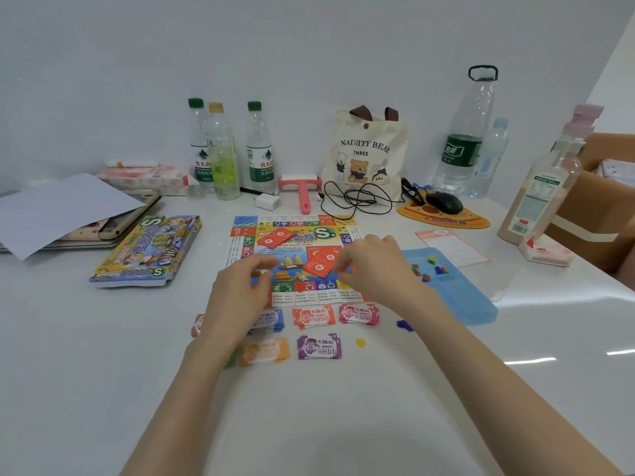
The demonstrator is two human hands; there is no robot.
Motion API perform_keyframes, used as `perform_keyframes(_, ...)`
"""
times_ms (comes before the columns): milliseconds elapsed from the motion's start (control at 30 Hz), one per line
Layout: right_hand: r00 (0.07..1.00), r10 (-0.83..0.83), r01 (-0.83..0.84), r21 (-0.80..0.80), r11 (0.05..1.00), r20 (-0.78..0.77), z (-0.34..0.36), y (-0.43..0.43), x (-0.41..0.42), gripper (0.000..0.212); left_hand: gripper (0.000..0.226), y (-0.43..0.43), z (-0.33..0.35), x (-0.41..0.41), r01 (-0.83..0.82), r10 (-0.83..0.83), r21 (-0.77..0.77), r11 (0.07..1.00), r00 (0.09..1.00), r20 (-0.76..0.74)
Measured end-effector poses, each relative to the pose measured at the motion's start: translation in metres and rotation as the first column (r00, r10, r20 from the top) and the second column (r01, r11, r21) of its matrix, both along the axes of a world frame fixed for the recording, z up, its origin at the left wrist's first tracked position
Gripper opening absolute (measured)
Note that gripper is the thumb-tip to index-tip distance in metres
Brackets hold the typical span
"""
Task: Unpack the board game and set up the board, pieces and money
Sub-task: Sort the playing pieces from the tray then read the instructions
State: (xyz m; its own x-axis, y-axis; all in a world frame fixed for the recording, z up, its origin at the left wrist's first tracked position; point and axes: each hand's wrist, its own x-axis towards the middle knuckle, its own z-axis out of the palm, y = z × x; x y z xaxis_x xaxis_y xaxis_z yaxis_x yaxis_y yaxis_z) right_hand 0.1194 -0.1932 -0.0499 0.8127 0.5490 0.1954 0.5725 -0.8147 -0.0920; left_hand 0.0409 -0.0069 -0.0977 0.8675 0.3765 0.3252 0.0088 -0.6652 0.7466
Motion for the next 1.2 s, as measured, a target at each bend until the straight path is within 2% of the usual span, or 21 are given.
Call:
perform_keyframes(167, 0.99, 0.102, -0.096, 0.055, 0.994, -0.098, -0.009, 0.033, 0.011, 0.014, 0.024, 0.015, 0.0, 0.0, -0.067, 0.071, 0.058, 0.996, 0.995, -0.074)
perform_keyframes(367, 0.971, 0.164, -0.154, 0.068, 0.986, -0.173, -0.02, 0.064, 0.011, 0.02, 0.027, 0.025, -0.004, 0.0, -0.072, 0.083, 0.074, 0.995, 0.983, -0.163)
perform_keyframes(533, 0.981, 0.125, -0.122, 0.024, 0.992, -0.151, -0.029, 0.077, 0.014, 0.022, 0.027, 0.032, -0.004, 0.0, -0.089, 0.104, 0.095, 0.991, 0.98, -0.167)
perform_keyframes(733, 0.985, 0.09, -0.079, 0.081, 0.994, -0.147, -0.032, 0.079, 0.015, 0.011, 0.026, 0.034, -0.003, 0.001, -0.078, 0.091, 0.076, 0.994, 0.977, -0.193)
perform_keyframes(1033, 0.958, 0.118, -0.094, 0.1, 0.991, -0.262, -0.026, 0.08, 0.015, 0.003, 0.027, 0.029, -0.004, 0.002, -0.061, 0.076, 0.08, 0.995, 0.978, -0.196)
perform_keyframes(1200, 0.938, 0.13, -0.023, 0.314, 0.949, -0.322, -0.014, 0.064, 0.013, 0.01, 0.028, 0.026, -0.002, 0.001, -0.045, 0.06, 0.085, 0.995, 0.981, -0.182)
